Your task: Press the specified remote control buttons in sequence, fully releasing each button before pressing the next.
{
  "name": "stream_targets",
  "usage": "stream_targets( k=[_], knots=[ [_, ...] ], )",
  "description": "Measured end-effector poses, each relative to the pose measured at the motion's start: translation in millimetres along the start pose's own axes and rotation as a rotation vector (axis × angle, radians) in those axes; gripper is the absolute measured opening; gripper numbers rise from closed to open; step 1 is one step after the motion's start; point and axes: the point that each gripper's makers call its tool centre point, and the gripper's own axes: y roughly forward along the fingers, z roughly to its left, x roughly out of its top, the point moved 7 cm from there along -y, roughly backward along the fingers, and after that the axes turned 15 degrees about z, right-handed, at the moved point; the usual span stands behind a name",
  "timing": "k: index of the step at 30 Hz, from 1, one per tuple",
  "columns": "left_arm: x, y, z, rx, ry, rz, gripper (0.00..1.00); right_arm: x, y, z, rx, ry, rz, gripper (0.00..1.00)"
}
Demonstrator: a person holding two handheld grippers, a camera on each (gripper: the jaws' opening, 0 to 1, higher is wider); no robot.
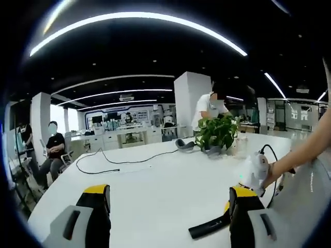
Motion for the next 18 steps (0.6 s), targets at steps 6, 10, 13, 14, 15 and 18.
stream_targets(
  k=[6,10,13,14,15,18],
  knots=[
    [-1.1,1,0.2,0.013,0.012,0.007,1.0,4.3,0,-18,-0.011,-0.007,0.026,0.21],
    [-0.9,1,-1.3,0.002,0.015,0.008,1.0,5.7,1,-28,-0.008,-0.001,0.027,0.21],
    [-1.5,1,-0.5,0.001,0.005,0.01,1.0,6.6,1,-35,-0.008,-0.001,0.026,0.21],
    [-1.5,1,-0.3,0.001,0.003,0.009,1.0,7.3,1,-37,-0.009,0.001,0.025,0.21],
    [-1.3,0,-0.6,-0.001,0.002,0.008,1.0,7.6,1,-39,-0.01,-0.001,0.025,0.21],
    [-1.7,1,-2.3,-0.008,0.014,0.014,1.0,8.8,1,-46,-0.01,0.001,0.026,0.21]
  ],
)
